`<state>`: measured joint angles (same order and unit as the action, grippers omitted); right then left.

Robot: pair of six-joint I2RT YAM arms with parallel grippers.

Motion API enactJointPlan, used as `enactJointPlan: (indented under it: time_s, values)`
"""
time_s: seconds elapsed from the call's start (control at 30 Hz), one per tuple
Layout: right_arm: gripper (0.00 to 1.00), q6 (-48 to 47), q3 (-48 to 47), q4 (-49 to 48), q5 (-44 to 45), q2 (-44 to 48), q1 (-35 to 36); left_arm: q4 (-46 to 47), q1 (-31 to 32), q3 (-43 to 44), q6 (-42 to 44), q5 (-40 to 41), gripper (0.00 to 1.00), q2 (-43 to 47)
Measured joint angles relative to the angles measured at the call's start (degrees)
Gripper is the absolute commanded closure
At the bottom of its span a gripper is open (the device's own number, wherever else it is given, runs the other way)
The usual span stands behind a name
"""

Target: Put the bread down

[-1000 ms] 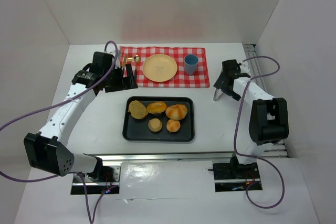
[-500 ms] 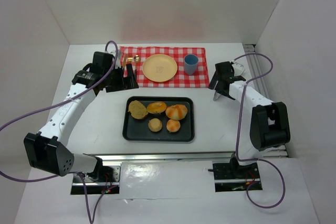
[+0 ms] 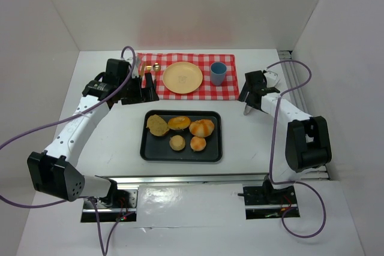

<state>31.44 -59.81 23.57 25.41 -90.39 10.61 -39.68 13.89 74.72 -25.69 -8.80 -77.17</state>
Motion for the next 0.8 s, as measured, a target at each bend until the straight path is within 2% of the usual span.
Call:
enactJointPlan:
  time_s: [0.2, 0.67, 0.8]
  values:
    - [0.00, -0.17, -0.79, -1.68, -0.33, -1.99, -1.31, 0.26, 0.00, 0.00, 0.07, -0.33, 0.01, -0.92]
    - [0.00, -1.09, -8.70, -5.55, -0.74, -17.73, -3.54, 0.28, -0.13, 0.02, 0.09, -0.33, 0.01, -1.81]
    - [0.05, -1.60, -8.76, -8.52, -0.96, -19.71, -4.31, 0.28, -0.55, 0.02, 0.13, -0.28, 0.01, -2.14]
